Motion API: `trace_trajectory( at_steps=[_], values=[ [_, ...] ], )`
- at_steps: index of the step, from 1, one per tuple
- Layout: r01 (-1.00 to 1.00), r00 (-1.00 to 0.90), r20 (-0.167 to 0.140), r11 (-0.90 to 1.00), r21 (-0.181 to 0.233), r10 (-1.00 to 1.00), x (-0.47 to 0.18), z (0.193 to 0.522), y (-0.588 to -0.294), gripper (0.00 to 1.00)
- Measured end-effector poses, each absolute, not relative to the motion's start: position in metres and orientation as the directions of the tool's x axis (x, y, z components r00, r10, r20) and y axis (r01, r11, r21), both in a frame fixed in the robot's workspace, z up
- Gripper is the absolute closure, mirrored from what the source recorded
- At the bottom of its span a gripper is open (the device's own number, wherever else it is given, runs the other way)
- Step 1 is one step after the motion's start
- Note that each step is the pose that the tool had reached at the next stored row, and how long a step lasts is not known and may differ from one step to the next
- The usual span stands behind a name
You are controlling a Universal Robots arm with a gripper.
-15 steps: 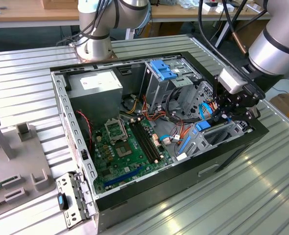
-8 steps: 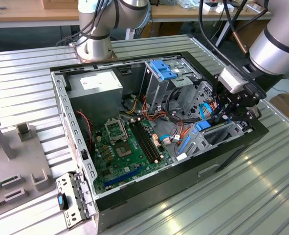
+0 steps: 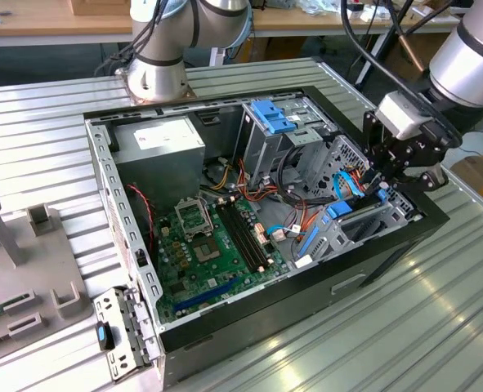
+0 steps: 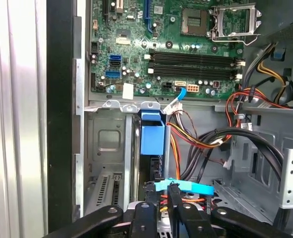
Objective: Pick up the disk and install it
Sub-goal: 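Insert the second disk wire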
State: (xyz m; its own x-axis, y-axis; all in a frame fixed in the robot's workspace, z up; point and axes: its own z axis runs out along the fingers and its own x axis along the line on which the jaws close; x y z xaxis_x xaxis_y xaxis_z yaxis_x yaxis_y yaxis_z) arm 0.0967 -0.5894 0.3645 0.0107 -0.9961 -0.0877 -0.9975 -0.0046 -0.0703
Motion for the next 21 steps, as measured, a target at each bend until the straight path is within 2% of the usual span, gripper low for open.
trace_trajectory(
  at_steps=[4,14,21],
  values=[
    [-0.997,0.011,-0.088,-0.004,-0.071,-0.996,0.096,0.375,-0.589,0.76],
    [-0.997,0.011,-0.089,-0.004,-0.071,-0.996,0.087,0.376,-0.579,0.76],
    [-0.997,0.011,-0.089,-0.004,-0.071,-0.996,0.087,0.396,-0.575,0.76]
  ],
)
